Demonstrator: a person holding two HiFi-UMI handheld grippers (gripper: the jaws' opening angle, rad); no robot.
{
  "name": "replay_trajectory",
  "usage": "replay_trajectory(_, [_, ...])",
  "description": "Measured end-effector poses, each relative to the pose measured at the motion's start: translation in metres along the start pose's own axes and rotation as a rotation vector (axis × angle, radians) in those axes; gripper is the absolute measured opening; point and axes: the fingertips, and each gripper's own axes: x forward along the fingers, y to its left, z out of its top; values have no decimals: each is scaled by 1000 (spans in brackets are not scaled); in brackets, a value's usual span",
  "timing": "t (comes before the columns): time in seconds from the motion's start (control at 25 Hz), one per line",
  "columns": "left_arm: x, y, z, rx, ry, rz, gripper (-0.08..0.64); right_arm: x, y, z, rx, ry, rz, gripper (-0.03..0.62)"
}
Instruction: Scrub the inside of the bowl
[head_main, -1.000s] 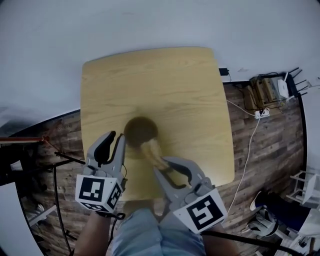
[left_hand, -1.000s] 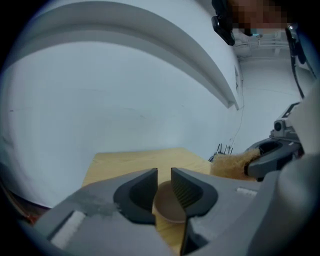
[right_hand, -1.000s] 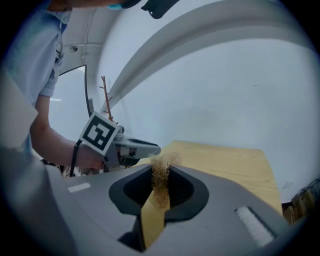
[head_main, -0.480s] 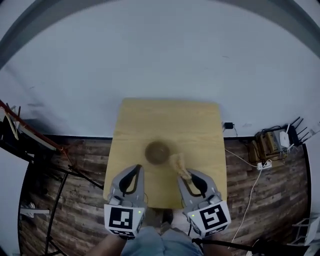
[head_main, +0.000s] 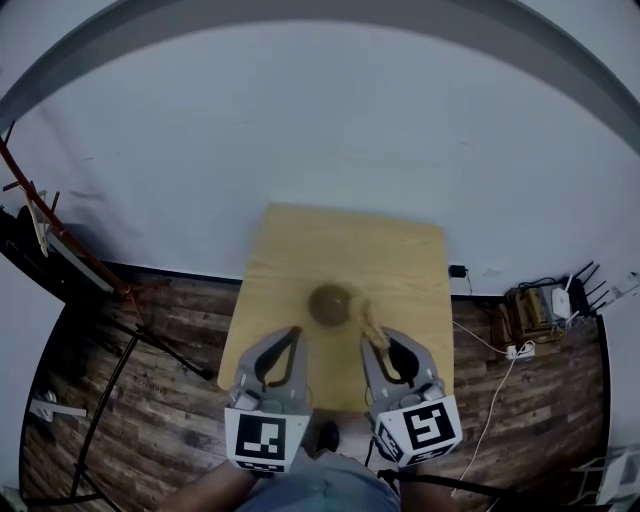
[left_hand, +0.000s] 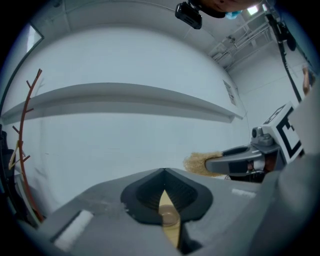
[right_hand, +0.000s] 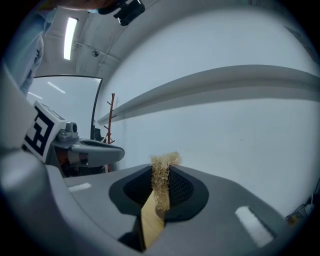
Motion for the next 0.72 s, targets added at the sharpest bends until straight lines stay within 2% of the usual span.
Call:
replay_trajectory(0.28, [-10, 17, 7, -38, -28, -44, 20, 8, 34, 16, -40, 3, -11, 61])
replay_trajectory(0.36, [-11, 20, 8, -63, -44, -54, 20, 9, 38, 19, -59, 2, -26, 61])
replay_trajectory(0.48, [-14, 23, 5, -59, -60, -76, 21, 7, 42, 20, -76, 11, -49, 61])
replay_trajectory(0.72, [-3, 29, -2, -75, -51, -100, 20, 13, 37, 20, -83, 21, -78, 61])
